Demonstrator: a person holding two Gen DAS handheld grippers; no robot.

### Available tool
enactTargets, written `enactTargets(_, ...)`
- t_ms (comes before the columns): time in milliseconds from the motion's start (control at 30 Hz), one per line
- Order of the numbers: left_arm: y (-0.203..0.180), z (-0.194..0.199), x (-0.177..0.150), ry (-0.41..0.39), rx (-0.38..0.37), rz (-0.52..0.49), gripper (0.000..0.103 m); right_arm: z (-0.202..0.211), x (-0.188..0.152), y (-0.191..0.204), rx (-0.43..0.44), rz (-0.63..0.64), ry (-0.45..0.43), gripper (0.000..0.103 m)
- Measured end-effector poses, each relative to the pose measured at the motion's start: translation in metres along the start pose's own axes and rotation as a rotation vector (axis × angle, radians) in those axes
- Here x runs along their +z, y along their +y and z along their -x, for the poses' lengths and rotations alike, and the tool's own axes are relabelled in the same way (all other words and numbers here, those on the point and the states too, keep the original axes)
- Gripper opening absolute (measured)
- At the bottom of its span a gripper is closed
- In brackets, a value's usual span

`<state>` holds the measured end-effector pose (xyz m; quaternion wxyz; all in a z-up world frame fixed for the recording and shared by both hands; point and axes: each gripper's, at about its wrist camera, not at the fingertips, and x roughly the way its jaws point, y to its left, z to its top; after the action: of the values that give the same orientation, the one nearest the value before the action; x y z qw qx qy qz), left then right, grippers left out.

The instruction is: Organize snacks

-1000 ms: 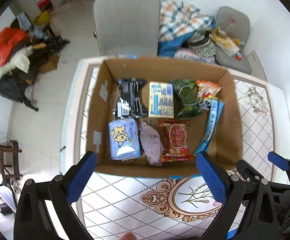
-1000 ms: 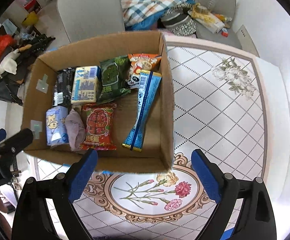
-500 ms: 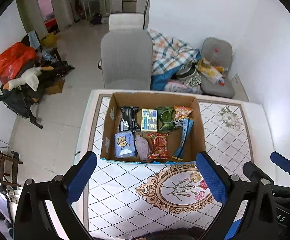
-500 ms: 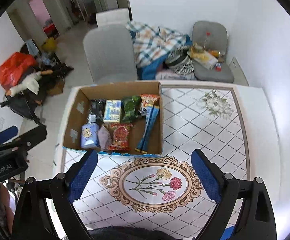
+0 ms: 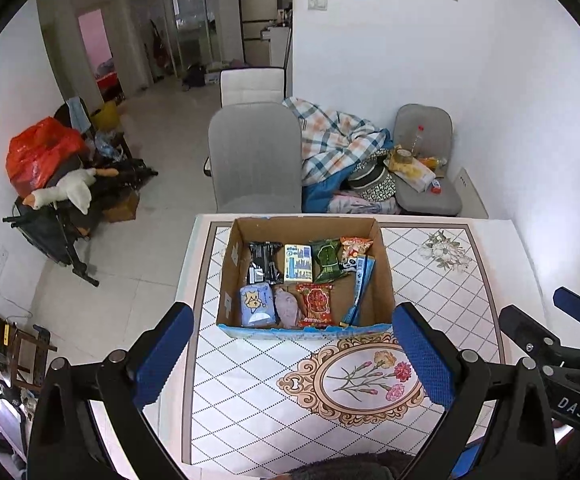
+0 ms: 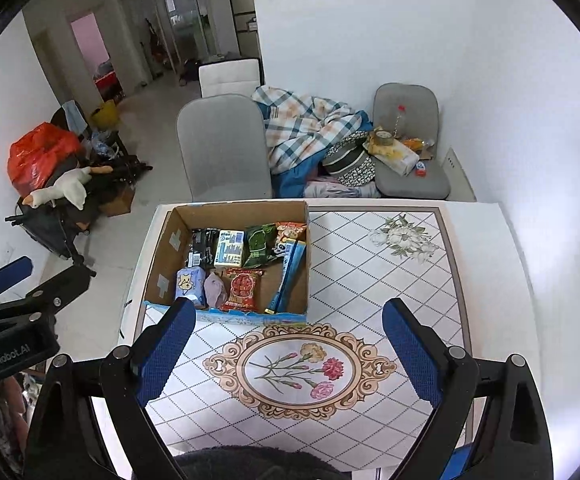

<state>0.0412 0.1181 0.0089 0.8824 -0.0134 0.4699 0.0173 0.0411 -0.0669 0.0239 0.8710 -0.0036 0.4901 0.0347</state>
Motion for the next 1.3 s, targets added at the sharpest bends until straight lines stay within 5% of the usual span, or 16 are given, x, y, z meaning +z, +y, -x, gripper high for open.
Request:
enactTargets(67, -0.002, 0.001, -0.001, -0.006, 0.011, -0.004, 0.102, 0.001, 0.000, -0.002, -0.002, -0.003, 0.000, 0.103)
enactTargets(1300, -0.001, 0.000, -0.005, 0.000, 0.038, 0.027, 0.102, 0.006, 0.004, -0.011, -0.061, -0.016, -0.033, 0.103)
